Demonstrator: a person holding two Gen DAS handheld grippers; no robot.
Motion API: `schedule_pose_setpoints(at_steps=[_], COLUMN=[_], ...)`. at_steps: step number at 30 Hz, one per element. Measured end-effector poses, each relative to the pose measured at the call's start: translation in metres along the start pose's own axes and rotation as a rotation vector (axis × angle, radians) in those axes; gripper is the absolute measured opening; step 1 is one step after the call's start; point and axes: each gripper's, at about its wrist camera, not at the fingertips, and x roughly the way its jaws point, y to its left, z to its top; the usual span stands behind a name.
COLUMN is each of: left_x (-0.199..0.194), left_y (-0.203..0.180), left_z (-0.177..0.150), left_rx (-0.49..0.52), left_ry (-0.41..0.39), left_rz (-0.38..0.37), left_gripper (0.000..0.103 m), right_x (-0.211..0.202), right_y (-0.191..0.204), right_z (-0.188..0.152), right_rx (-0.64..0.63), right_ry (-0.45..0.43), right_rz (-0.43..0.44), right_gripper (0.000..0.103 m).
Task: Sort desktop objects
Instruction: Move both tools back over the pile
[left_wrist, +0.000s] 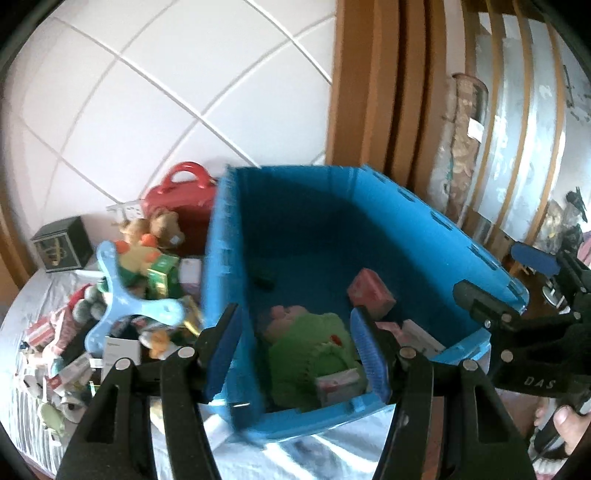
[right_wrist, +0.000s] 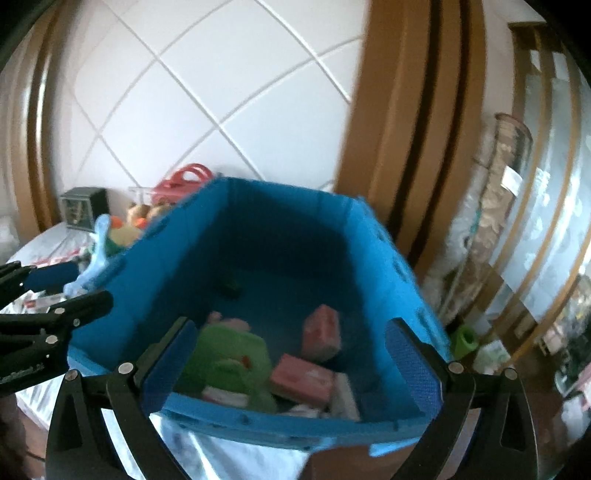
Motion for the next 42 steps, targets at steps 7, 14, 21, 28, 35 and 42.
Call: schedule_pose_setpoints(at_steps=[7,14,21,28,35,42], left_x=[-0.024,-0.043,-0.048,-0.050,-0.058,-0.055], left_y=[0.092,0.204,0.322,0.411,0.472,0.503], left_z=[-0.016,-0.047,-0.101,-0.172,-0.241,-0.289], left_rx=[-0.083,-0.101,-0.137,-0.231,-0.400,-0.494], left_ry=[-0.015,0.007,0.126,0.241,0.346,0.414], left_rz=[0.046,0.145,0.233,0.281,0.386,0.453], left_gripper=[0.066,0.066,0.066,0.066,0.066,0.066], right_x=[-0.008,-0.010,0.008,0.046,0.084,0.108], right_y=[0.078,0.178,0.279,0.349,0.394,0.444], right_z=[0.018,0.032,0.023,-0.011,-0.046,-0.075], right_rx=[-0.032,-0.043,-0.041,-0.045,-0.088,-0.135], right_ry=[-0.046,-0.060,0.015,0.184,0.306,0.387], right_rz=[0.060,0.108,0.161,0.232,0.359,0.449], right_gripper=[0.103,0.103,0.103,0.103,0.103,0.103])
